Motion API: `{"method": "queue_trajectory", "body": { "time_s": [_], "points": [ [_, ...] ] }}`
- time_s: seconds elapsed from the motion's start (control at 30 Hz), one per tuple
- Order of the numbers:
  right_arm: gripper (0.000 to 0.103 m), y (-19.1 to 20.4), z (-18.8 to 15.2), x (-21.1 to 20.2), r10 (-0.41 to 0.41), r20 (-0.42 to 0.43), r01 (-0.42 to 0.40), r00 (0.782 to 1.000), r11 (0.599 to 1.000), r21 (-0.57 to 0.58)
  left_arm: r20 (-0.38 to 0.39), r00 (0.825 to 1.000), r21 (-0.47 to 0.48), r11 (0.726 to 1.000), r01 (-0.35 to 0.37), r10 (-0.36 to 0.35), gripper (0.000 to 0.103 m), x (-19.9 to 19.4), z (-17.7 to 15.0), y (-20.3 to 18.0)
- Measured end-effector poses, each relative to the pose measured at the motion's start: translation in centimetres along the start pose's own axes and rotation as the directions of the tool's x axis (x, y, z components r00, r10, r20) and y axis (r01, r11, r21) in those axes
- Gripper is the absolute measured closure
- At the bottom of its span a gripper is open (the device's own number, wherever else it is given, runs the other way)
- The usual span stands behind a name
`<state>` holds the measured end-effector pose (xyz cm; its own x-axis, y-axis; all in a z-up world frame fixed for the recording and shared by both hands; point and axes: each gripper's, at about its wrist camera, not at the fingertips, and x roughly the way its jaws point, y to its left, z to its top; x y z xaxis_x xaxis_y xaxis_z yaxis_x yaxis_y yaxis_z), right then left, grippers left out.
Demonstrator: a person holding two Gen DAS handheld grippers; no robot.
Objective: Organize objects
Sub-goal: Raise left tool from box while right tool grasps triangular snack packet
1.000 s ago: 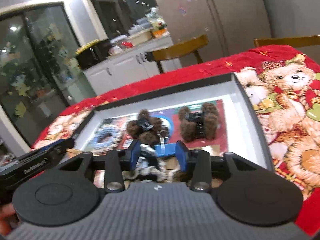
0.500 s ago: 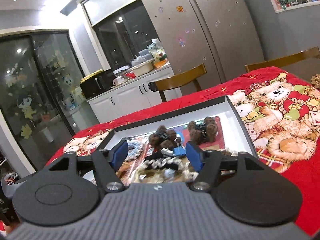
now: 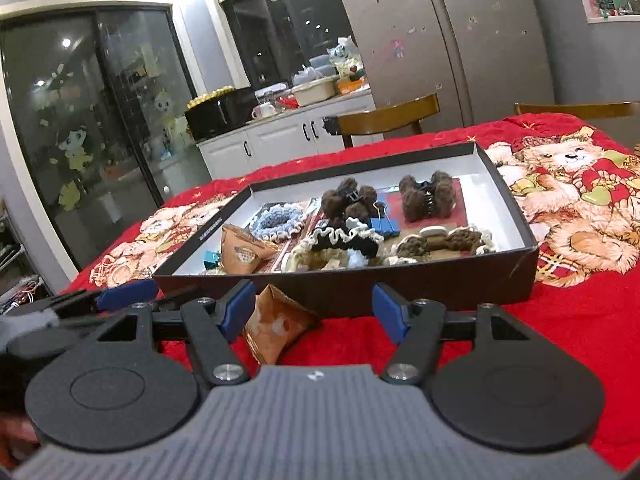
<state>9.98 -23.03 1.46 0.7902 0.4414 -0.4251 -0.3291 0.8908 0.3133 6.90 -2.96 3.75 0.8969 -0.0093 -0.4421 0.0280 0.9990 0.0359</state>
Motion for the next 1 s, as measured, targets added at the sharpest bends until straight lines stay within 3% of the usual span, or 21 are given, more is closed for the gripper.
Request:
{"method": "queue_trajectory", "body": {
  "time_s": [0.17,0.43,0.63,0.73,0.8,0.83,0.87,0.93,1.0],
  "points": [
    [0.026,0.9,-0.8,0.2,-0.008,-0.013,0.008,1.000,1.000,-0.016,-0.033,0.999,0.070,0.997,0.010,-0.008,0.035,1.3,0.2,-1.1],
    [0.026,0.6,-0.9,1.1,0.006,-0.056,-0.007,0.998,1.000,-0.005,-0.146,0.987,-0.018,0.997,0.072,-0.074,0.035,3.3,0.0,0.3],
    [0.026,0.0,-0.7,2.0,0.016,-0.087,-0.012,0.996,0.999,0.039,-0.165,0.980,-0.045,0.993,0.109,-0.115,0.035,4.1,-0.1,0.7],
    [0.026,0.0,-0.4,2.5,0.044,-0.093,-0.040,0.995,0.998,0.050,-0.161,0.968,-0.046,0.981,0.188,-0.193,0.025,3.9,-0.1,0.8],
    [0.027,0.3,-0.5,3.2,0.074,-0.122,-0.070,0.990,0.997,0.043,-0.167,0.964,-0.006,0.978,0.211,-0.209,0.025,3.9,-0.1,0.1],
    [0.031,0.7,-0.7,3.5,0.062,-0.135,-0.060,0.989,0.998,0.018,-0.168,0.964,0.011,0.978,0.210,-0.205,0.025,3.8,-0.1,-0.3],
    [0.045,1.1,-0.7,3.5,0.036,-0.136,-0.037,0.990,0.999,-0.006,-0.170,0.966,0.028,0.979,0.201,-0.194,0.025,3.8,-0.1,-0.6],
    [0.050,1.2,-0.8,3.2,0.027,-0.132,-0.030,0.991,0.999,-0.023,-0.177,0.966,0.037,0.980,0.196,-0.186,0.025,3.9,-0.2,-0.9],
    [0.065,0.8,-0.8,2.9,0.016,-0.130,-0.018,0.991,1.000,-0.007,-0.182,0.964,0.026,0.979,0.200,-0.192,0.025,4.1,-0.2,-0.8]
  ]
}}
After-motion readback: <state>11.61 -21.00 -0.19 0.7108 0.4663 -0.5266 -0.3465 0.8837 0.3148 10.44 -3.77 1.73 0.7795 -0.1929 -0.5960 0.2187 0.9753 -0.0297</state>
